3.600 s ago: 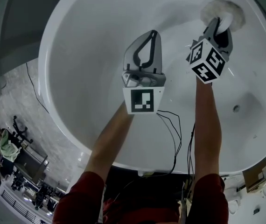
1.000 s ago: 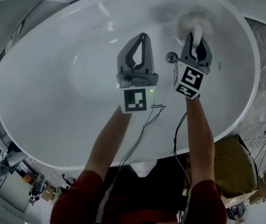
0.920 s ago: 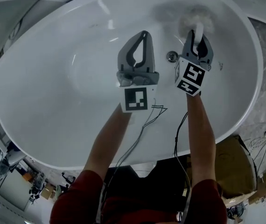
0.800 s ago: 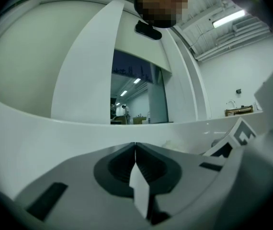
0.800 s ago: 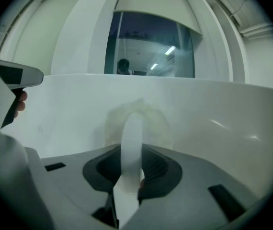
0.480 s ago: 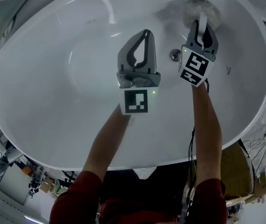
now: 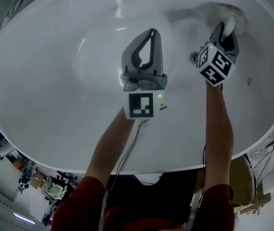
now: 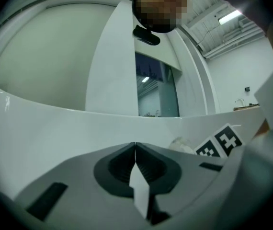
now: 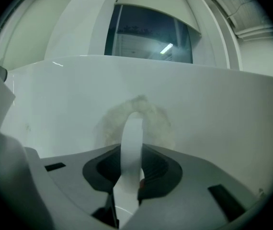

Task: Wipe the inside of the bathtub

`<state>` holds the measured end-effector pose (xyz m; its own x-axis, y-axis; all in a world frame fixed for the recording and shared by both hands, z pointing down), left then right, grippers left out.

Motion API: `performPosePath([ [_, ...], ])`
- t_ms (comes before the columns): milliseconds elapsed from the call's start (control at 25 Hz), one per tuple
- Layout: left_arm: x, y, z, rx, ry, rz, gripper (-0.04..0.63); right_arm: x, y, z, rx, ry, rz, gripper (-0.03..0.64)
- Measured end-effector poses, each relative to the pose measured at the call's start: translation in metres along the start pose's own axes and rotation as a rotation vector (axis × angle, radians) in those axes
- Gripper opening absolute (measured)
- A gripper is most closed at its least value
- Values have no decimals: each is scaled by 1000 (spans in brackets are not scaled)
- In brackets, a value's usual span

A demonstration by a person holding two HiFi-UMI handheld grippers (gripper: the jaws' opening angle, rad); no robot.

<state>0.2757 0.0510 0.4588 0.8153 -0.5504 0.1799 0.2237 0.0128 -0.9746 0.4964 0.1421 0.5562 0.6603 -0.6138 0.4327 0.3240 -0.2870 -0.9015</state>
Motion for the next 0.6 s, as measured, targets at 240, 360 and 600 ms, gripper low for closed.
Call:
performPosePath([
  [240, -34, -9, -61, -9, 72, -11, 15, 0, 1, -49, 14, -16, -23, 91],
  [360, -57, -18, -97, -11, 102, -7, 15, -6, -8, -80, 39, -44, -34, 92],
  [600, -89, -39, -159, -14, 157, -29, 15, -14, -20, -148, 51, -22, -47, 92],
])
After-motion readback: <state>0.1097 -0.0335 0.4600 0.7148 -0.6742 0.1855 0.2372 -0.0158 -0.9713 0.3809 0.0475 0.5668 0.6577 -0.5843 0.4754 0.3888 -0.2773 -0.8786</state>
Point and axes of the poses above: the fingertips, and each gripper's own axes: x forward along the fingers, z to its right, y out of its top, the point moved 7 cm from there along -x, backward along the fingers, and after that the axes turned 5 degrees about x, right-handed, at the moved point
